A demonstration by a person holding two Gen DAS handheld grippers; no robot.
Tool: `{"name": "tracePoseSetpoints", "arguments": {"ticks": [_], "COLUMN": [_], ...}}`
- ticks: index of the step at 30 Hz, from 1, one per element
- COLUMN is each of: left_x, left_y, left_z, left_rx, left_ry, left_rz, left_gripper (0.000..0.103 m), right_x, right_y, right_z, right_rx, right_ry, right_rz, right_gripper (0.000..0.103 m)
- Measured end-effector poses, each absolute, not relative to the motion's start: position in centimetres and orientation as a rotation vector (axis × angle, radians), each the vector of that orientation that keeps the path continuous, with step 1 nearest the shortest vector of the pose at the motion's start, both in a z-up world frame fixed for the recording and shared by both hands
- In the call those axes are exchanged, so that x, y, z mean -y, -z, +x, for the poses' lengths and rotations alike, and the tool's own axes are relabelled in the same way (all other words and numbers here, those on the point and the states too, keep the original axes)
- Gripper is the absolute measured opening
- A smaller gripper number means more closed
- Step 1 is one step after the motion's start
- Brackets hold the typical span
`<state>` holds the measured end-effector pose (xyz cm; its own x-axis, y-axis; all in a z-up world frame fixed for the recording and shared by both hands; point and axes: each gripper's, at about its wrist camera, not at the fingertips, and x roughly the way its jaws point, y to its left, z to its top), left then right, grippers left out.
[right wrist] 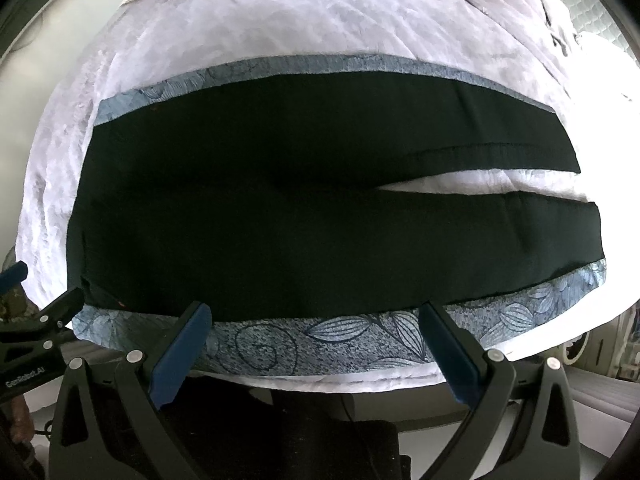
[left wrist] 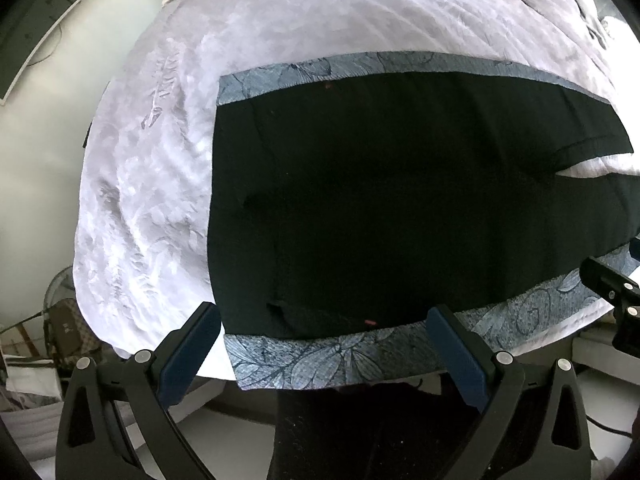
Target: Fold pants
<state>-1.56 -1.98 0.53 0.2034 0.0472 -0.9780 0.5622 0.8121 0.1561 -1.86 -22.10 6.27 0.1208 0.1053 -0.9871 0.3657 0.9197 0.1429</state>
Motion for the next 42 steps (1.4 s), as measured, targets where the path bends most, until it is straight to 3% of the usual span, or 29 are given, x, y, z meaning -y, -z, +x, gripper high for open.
{"name": "tracePoseSetpoints", "arguments": {"ticks": [42], "left_x": [0.4], "left_y": [5.9], "left_z": [-1.5], "left_rx": [-1.467], "left_ry": [0.313], "left_rz": [0.405], "left_gripper": [0.103], "right_x": [25.1], "right_y": [0.4], "right_z": [-1.0], "right_rx": [-1.471], "right_ry": [0.161], "right_rz": [0.461], "right_gripper": [0.103]}}
